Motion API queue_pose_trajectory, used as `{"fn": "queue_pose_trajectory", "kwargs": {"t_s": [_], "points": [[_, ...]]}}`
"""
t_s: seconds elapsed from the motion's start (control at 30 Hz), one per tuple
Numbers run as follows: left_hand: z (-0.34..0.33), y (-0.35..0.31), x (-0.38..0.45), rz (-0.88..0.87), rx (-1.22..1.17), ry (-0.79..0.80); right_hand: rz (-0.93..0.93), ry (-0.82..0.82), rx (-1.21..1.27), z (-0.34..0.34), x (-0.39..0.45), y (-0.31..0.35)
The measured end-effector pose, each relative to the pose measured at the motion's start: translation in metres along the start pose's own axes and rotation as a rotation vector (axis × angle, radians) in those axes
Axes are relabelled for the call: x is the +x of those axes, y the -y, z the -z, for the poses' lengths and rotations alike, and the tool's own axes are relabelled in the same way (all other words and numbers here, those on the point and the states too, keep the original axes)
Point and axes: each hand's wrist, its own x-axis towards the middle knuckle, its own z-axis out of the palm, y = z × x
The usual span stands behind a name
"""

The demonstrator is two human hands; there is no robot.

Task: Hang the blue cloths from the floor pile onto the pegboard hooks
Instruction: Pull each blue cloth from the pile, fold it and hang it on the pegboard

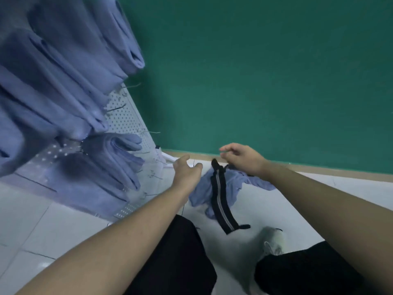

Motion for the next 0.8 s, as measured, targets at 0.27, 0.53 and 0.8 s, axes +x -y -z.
{"fn": "queue_pose_trajectory", "kwargs": {"t_s": [0.27,0.53,0.8], "points": [[-0.072,0.021,0.062,0.084,0.058,0.089,-0.205,-0.062,-0.054,0.031,0.009,-0.096],[-0.146,0.089,0.144,0.06,0.263,0.262,-0.481,0.023,-0.03,0.01,0.07,-0.202],[-0.219,0.152,0.218,-0.027,0.47,0.409,-0.645,0.022,0.143,-0.028,0.14,-0.281]]}}
